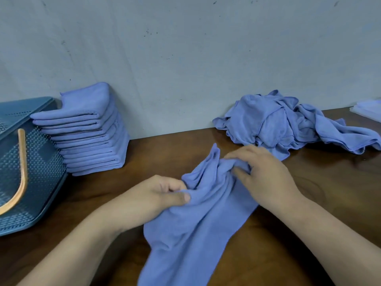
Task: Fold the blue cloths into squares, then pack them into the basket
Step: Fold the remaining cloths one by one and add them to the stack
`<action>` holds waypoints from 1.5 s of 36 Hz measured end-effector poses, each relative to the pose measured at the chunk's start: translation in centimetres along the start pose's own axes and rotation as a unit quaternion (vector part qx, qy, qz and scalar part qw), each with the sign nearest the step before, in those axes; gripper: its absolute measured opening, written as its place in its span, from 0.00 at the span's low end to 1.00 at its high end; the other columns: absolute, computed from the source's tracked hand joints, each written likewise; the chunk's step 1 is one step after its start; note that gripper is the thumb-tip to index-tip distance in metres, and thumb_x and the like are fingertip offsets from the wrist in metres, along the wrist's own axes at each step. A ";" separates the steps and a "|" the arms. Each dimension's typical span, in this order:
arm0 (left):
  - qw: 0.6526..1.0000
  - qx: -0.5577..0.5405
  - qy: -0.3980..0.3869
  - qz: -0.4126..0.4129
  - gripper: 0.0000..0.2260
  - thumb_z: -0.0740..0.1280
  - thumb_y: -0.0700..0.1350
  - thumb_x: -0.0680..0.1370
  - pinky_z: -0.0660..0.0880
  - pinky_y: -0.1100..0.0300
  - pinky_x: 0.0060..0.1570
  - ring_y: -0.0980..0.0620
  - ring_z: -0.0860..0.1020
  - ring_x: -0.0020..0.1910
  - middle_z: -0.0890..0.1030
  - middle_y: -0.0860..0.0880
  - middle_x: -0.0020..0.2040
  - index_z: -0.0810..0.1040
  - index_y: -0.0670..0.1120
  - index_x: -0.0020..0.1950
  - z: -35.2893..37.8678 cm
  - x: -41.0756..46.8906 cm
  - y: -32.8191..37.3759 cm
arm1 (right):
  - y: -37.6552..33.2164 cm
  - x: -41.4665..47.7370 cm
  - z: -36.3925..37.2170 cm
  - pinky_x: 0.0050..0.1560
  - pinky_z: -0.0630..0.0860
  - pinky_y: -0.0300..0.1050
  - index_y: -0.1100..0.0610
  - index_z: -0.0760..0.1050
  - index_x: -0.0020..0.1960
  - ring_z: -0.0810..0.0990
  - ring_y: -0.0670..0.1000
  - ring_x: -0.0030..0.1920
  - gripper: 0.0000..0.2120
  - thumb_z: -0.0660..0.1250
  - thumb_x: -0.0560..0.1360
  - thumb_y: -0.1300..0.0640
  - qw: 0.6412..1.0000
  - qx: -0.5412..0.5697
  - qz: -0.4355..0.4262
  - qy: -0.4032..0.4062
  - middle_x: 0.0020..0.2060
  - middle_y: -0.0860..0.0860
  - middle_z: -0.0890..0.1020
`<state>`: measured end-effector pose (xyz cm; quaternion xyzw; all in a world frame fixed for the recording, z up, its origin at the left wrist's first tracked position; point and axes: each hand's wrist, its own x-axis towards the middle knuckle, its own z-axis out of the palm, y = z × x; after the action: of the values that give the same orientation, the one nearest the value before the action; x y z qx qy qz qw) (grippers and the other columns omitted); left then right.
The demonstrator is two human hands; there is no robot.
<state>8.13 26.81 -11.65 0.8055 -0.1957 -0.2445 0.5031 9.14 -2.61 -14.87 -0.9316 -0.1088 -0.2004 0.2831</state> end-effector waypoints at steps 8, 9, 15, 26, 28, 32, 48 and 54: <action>0.990 0.016 -0.086 -0.110 0.24 0.68 0.61 0.82 0.80 0.54 0.45 0.43 0.85 0.40 0.87 0.38 0.43 0.88 0.41 0.46 -2.1 -1.6 1.7 | -0.1 -0.2 -0.3 0.71 0.70 0.47 0.38 0.82 0.62 0.74 0.38 0.67 0.27 0.66 0.75 0.67 0.990 0.104 -0.005 -0.099 0.62 0.31 0.79; 0.993 0.035 -0.028 -0.107 0.28 0.66 0.64 0.82 0.79 0.56 0.41 0.42 0.85 0.38 0.86 0.37 0.40 0.87 0.39 0.43 -2.1 -1.3 1.5 | -0.1 -0.2 -0.3 0.68 0.73 0.48 0.37 0.82 0.60 0.78 0.41 0.64 0.25 0.65 0.77 0.65 0.986 0.120 0.022 -0.110 0.61 0.33 0.80; 0.976 0.150 0.154 -0.031 0.14 0.69 0.65 0.79 0.72 0.54 0.37 0.51 0.77 0.30 0.82 0.49 0.35 0.79 0.57 0.55 -0.8 0.5 -0.7 | -0.8 -0.4 -0.1 0.65 0.70 0.33 0.37 0.81 0.62 0.72 0.33 0.67 0.10 0.71 0.81 0.46 0.989 0.103 0.019 -0.102 0.59 0.30 0.80; 0.922 0.234 0.307 0.023 0.08 0.69 0.56 0.82 0.78 0.50 0.45 0.58 0.77 0.37 0.78 0.57 0.38 0.79 0.64 0.60 -1.7 3.0 -4.9 | -1.8 -0.9 -0.3 0.59 0.79 0.61 0.37 0.83 0.56 0.84 0.58 0.53 0.19 0.70 0.79 0.62 0.959 0.174 -0.037 -0.222 0.51 0.47 0.87; 0.942 0.224 0.250 0.014 0.03 0.71 0.53 0.81 0.80 0.47 0.48 0.56 0.79 0.37 0.81 0.56 0.38 0.84 0.62 0.53 -2.2 2.9 -5.0 | -2.1 -0.8 -0.5 0.60 0.80 0.56 0.43 0.85 0.55 0.85 0.54 0.52 0.15 0.71 0.80 0.63 0.950 0.250 -0.022 -0.188 0.50 0.46 0.87; 0.972 0.170 0.159 0.009 0.02 0.73 0.48 0.81 0.81 0.47 0.53 0.49 0.85 0.45 0.87 0.54 0.44 0.86 0.54 0.50 -2.4 2.1 -4.5 | -0.8 0.0 -0.2 0.57 0.78 0.44 0.40 0.82 0.59 0.81 0.43 0.52 0.10 0.71 0.80 0.53 0.980 0.174 0.072 -0.061 0.50 0.41 0.83; 0.843 -0.237 0.478 0.065 0.08 0.65 0.44 0.86 0.80 0.54 0.42 0.51 0.85 0.42 0.87 0.48 0.48 0.76 0.49 0.64 -4.3 2.9 -4.1 | -0.8 0.6 -1.1 0.47 0.75 0.41 0.49 0.82 0.48 0.78 0.45 0.39 0.06 0.72 0.79 0.60 0.955 0.268 0.091 0.083 0.40 0.46 0.83; 0.856 0.063 0.511 0.050 0.25 0.68 0.46 0.84 0.69 0.58 0.68 0.57 0.74 0.69 0.74 0.55 0.70 0.66 0.52 0.79 -3.3 3.0 -5.4 | 0.4 0.0 1.0 0.60 0.77 0.44 0.38 0.79 0.62 0.80 0.41 0.54 0.13 0.72 0.79 0.50 0.988 0.130 0.059 -0.065 0.55 0.38 0.80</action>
<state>12.85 29.78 -15.88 0.8362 0.0335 0.2397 0.4921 9.57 -2.37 -15.81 -0.9027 -0.0964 -0.1067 0.4056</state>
